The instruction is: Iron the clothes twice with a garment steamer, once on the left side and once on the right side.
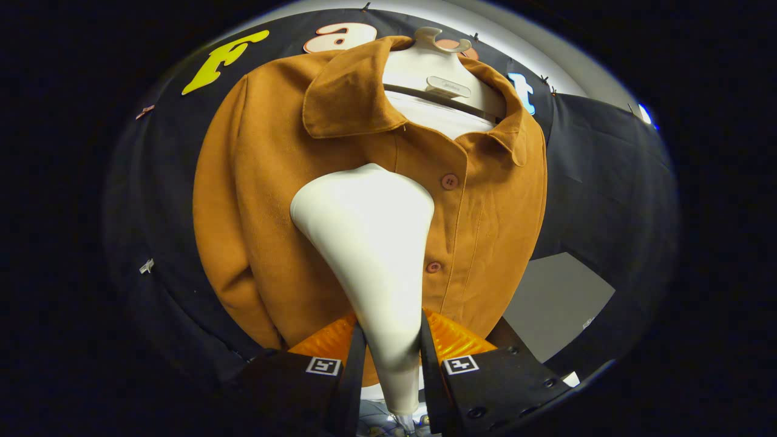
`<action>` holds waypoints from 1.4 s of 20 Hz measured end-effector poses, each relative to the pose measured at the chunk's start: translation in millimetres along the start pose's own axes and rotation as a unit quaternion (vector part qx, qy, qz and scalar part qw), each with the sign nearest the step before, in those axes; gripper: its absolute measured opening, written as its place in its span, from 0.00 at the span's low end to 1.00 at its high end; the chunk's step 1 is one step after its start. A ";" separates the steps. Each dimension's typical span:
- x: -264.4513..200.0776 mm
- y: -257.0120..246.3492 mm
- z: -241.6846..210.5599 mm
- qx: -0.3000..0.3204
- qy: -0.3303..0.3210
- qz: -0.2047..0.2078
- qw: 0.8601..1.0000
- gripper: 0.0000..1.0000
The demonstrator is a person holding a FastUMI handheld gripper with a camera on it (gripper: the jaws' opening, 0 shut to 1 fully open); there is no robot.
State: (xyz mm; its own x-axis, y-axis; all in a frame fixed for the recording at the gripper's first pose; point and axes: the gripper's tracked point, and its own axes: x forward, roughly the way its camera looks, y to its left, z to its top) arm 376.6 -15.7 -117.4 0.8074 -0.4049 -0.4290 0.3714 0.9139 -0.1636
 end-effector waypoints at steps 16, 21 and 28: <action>23.6 7.4 -66.1 -0.039 0.078 -0.002 0.996 0.47; 28.9 11.2 -96.9 -0.055 0.112 0.003 0.992 0.47; 37.4 11.1 -138.8 -0.072 0.152 0.004 0.986 0.47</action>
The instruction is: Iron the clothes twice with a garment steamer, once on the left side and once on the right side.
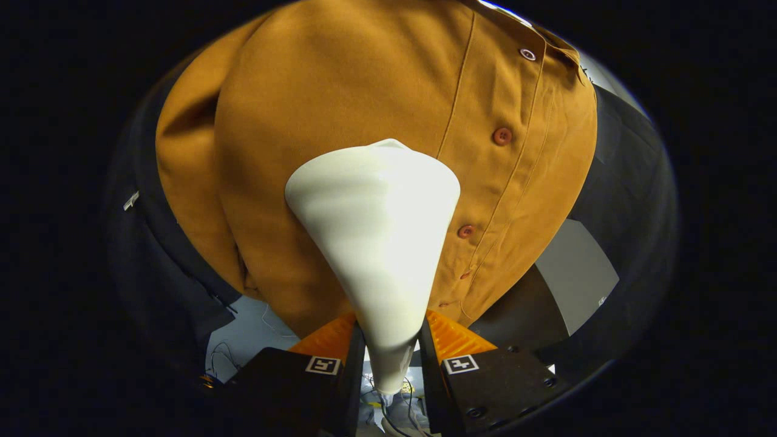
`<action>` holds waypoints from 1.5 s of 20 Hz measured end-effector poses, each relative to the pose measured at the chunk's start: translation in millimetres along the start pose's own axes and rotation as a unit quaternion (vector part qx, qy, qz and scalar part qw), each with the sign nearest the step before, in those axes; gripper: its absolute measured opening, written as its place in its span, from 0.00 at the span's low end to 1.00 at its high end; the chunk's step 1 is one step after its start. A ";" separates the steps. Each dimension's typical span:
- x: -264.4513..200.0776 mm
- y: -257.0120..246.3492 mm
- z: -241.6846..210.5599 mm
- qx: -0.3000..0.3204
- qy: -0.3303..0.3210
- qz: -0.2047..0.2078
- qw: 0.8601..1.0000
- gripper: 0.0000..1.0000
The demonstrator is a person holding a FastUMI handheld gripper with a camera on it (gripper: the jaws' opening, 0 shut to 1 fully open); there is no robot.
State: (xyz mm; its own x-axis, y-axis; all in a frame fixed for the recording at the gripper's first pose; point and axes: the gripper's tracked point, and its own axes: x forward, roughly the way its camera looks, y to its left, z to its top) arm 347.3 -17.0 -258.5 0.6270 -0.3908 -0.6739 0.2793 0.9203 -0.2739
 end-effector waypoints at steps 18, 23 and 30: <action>13.3 0.1 -66.7 -0.030 0.064 0.025 0.997 0.47; -10.0 -22.6 -55.4 -0.019 0.036 0.033 0.999 0.47; -48.8 -74.0 -17.5 0.023 -0.024 0.032 0.999 0.47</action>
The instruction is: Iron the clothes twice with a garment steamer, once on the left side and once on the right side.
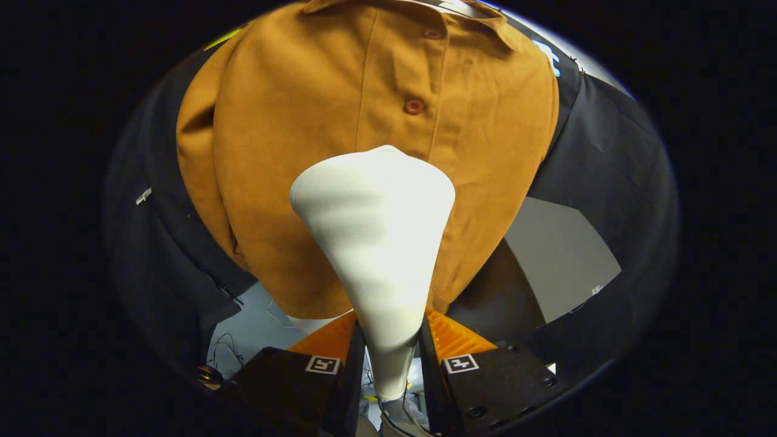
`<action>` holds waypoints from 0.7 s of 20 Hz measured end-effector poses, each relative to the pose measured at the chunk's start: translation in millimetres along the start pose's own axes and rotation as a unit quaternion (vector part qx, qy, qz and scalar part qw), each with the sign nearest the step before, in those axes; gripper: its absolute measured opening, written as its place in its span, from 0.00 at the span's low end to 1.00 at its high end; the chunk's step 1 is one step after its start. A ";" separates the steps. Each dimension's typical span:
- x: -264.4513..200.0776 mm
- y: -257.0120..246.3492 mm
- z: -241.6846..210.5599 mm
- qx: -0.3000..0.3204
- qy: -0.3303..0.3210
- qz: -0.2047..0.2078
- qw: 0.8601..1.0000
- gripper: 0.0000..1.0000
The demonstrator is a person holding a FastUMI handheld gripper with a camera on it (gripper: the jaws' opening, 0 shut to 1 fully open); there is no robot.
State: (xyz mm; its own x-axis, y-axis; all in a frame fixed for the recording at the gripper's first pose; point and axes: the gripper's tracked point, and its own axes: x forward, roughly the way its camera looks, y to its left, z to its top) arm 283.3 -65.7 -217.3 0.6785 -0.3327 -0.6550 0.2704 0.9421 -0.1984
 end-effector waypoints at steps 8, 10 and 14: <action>-41.0 -62.6 63.2 0.052 -0.090 0.014 0.994 0.47; -48.3 -75.5 77.3 0.061 -0.109 0.025 0.992 0.47; -66.2 -89.8 93.4 0.067 -0.139 0.043 0.987 0.47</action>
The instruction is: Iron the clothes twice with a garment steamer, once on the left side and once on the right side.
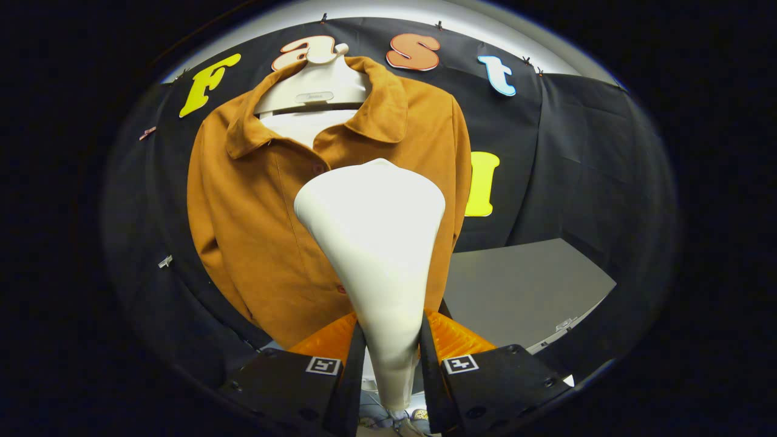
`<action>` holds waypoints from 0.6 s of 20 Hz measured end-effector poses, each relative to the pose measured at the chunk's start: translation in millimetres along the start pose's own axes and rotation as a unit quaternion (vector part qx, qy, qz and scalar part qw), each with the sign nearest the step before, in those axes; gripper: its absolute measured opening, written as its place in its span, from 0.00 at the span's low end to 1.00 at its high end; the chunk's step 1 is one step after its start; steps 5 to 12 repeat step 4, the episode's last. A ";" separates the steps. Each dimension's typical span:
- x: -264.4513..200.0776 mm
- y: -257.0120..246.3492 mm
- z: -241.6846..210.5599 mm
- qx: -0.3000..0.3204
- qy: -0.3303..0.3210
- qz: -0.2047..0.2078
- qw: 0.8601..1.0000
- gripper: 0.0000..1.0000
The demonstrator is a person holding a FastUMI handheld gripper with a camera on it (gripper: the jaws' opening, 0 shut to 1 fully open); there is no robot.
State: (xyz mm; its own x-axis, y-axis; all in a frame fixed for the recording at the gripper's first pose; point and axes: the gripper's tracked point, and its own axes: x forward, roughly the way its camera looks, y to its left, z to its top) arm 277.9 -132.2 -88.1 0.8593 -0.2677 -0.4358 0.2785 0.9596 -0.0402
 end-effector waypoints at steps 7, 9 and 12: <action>-5.8 -9.3 9.4 0.005 -0.013 0.009 1.000 0.47; -5.8 -9.3 9.4 0.005 -0.013 0.009 1.000 0.47; -5.8 -9.3 9.4 0.005 -0.013 0.009 1.000 0.47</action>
